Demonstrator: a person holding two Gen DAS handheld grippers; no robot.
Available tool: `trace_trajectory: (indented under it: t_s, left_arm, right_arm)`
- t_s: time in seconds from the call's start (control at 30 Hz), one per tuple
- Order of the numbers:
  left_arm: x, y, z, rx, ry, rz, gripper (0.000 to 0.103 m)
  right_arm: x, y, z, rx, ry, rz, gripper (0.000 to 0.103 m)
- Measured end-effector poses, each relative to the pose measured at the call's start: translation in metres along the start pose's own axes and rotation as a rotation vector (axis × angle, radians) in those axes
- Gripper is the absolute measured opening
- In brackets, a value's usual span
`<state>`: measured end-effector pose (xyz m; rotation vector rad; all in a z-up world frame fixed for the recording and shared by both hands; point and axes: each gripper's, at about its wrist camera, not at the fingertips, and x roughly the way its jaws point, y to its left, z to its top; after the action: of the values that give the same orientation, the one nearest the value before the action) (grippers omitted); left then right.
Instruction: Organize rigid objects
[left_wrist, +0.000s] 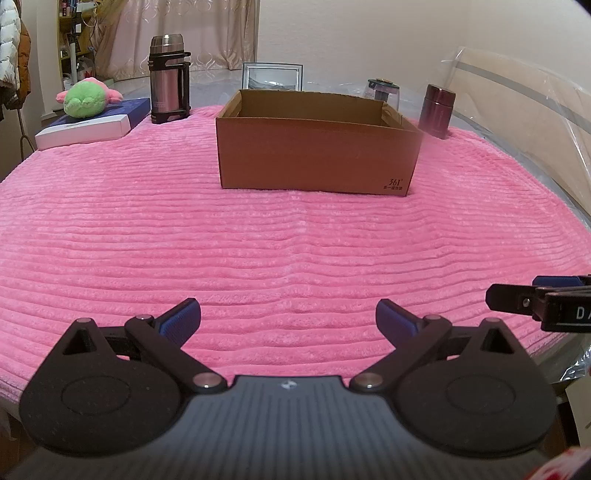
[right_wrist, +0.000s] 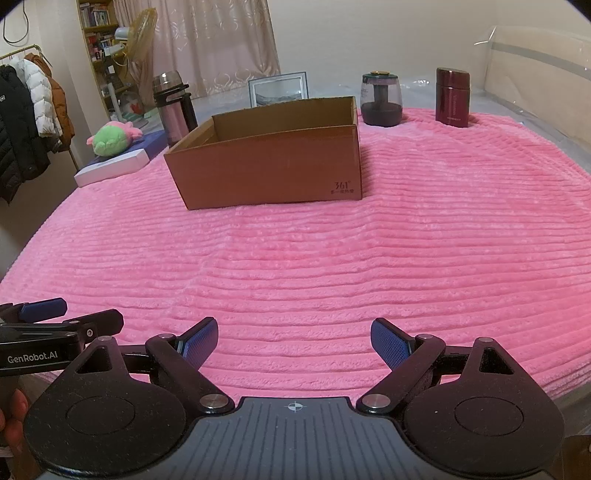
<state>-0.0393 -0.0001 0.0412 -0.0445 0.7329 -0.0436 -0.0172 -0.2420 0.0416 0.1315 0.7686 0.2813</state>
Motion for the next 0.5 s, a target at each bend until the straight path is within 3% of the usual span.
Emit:
trace_trajectory:
  t_s: [0.5]
  left_arm:
    - [0.0006, 0.0003, -0.0004, 0.000, 0.000, -0.002, 0.100]
  right_arm:
    - [0.0004, 0.0003, -0.0002, -0.002, 0.001, -0.001, 0.087]
